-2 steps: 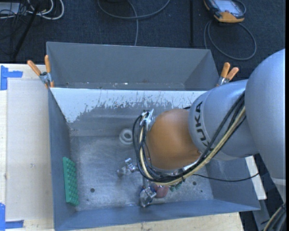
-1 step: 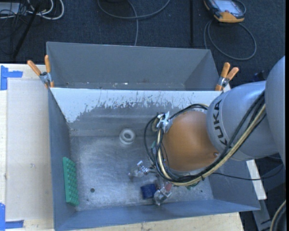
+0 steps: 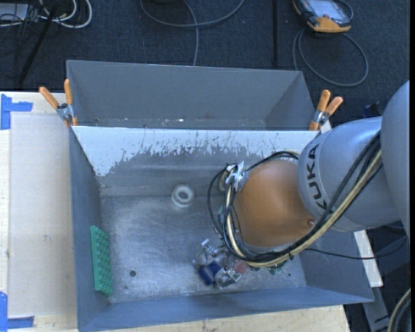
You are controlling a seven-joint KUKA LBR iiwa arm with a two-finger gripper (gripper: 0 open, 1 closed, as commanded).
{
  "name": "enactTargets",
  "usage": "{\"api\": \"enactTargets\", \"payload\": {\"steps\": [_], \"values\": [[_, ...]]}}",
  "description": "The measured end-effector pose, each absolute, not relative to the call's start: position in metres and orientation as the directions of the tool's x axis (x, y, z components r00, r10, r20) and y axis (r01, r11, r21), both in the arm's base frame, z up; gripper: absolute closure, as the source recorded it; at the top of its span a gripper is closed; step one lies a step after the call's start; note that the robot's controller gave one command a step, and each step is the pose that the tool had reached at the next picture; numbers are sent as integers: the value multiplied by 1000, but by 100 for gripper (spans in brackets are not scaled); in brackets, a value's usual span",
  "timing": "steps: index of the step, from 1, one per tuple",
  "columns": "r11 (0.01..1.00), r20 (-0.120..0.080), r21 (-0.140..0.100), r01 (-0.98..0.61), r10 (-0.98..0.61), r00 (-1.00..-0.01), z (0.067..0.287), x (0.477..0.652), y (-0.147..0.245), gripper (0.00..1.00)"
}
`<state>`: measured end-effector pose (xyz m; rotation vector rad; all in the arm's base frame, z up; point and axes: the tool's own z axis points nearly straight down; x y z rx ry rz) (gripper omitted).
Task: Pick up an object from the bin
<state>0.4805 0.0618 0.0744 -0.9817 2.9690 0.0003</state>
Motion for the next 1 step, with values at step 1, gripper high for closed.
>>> {"api": "enactTargets", "payload": {"steps": [1], "values": [[788,-7,-5,-616,-616,-788,207,503,46,100]]}}
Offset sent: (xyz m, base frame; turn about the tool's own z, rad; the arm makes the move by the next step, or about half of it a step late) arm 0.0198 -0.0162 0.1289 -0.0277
